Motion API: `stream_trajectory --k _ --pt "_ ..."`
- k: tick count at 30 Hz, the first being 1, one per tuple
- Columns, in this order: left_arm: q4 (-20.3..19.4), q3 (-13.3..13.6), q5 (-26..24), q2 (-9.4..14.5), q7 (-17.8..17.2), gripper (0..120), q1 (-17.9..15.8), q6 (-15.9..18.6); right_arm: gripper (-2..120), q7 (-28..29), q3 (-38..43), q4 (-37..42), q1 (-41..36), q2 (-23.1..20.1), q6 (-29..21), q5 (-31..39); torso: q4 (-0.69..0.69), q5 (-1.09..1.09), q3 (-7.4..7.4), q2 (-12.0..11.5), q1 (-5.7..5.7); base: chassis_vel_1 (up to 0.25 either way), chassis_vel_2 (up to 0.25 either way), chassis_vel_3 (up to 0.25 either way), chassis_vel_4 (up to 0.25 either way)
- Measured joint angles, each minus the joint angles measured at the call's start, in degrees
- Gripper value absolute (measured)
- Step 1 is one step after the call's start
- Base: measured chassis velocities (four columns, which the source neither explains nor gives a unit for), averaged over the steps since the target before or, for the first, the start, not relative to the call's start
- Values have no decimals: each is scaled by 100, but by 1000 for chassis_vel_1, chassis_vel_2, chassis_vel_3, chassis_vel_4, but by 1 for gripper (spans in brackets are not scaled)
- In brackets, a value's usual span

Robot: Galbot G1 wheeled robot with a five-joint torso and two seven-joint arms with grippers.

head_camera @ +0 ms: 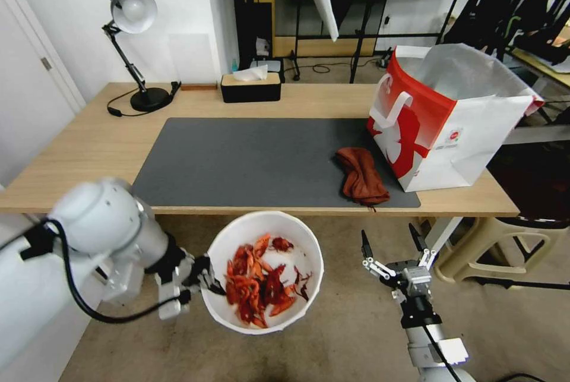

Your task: Sweep shrimp from table into container with towel, then put container into takeout bag.

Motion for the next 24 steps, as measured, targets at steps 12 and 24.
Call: stream_trajectory --k 12,24 --pt "586 593 -731 326 -18 0 -1774 140 100 -71 -70 211 26 -9 -123 -2 0 1 0 0 0 0 0 0 0" --pt "1647 1396 -517 -941 -114 0 -3473 269 100 -111 -55 152 116 138 -119 80 -1 0 1 0 0 0 0 0 0"
